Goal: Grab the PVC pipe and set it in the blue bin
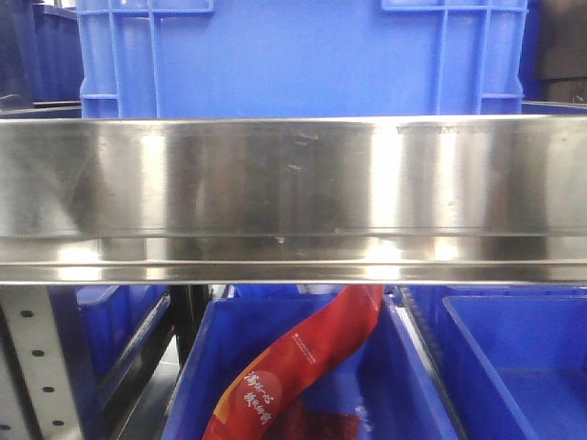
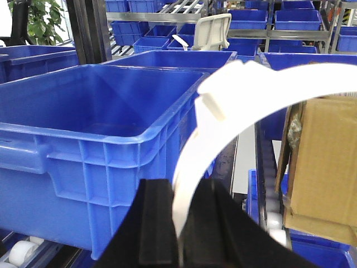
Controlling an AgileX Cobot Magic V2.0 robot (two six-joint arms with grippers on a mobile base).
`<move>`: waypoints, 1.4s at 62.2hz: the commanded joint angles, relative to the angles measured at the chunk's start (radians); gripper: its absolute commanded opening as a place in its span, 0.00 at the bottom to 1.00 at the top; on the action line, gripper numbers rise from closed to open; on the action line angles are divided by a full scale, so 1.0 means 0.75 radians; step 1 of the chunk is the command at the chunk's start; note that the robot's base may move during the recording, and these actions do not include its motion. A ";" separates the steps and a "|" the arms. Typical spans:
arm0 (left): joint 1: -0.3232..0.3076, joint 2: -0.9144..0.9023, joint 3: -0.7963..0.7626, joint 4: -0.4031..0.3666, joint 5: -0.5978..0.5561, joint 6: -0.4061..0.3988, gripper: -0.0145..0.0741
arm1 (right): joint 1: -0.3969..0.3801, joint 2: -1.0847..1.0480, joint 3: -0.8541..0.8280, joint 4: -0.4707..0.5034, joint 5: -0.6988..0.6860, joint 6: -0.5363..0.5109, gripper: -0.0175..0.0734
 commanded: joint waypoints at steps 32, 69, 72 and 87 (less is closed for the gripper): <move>-0.006 -0.006 -0.001 -0.003 -0.041 0.001 0.04 | 0.003 -0.008 0.000 0.002 -0.031 -0.008 0.01; -0.006 -0.006 -0.001 -0.003 -0.041 0.001 0.04 | 0.003 -0.008 0.000 0.002 -0.031 -0.008 0.01; -0.006 -0.006 -0.001 -0.003 -0.041 0.001 0.04 | 0.003 -0.008 0.000 0.002 -0.031 -0.008 0.01; -0.006 -0.006 -0.001 -0.003 -0.041 0.001 0.04 | 0.003 -0.008 0.000 0.002 -0.034 -0.008 0.01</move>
